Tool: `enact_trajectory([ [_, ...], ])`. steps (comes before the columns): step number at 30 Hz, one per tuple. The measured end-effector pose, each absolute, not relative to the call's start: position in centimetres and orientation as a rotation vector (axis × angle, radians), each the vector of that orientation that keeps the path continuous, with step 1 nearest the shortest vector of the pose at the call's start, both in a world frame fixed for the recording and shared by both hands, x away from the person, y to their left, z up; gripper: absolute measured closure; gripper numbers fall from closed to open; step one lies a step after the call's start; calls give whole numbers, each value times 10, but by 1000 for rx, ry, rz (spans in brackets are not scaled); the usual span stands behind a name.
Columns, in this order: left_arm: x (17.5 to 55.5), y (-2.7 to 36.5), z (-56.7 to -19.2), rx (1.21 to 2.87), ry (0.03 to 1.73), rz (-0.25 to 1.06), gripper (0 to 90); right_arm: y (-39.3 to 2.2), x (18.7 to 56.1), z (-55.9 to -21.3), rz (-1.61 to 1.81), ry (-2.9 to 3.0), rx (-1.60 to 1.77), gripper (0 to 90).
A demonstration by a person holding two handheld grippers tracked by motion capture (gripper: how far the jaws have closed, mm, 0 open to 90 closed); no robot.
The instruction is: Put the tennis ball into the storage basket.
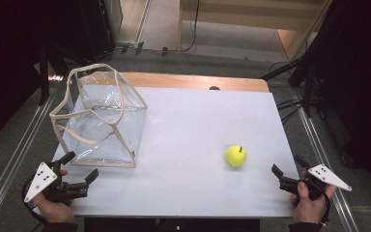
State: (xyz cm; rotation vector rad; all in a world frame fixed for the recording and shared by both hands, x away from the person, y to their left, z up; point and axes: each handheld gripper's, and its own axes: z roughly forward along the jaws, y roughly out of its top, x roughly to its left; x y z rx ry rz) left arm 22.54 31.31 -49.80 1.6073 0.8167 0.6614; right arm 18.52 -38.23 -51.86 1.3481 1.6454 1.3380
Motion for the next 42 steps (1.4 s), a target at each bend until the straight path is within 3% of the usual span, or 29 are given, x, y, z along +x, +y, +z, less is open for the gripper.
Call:
enact_trajectory([
  [6,225,311,-498,1621,811,673,0,-384,182,-515,1443,1670,1348,0],
  [27,225,311,-499,1622,810,676,0,-357,189,-482,1221,1900,1287,0],
  [42,225,310,-499,1627,803,679,0,-322,224,-451,1105,2237,1170,0],
])
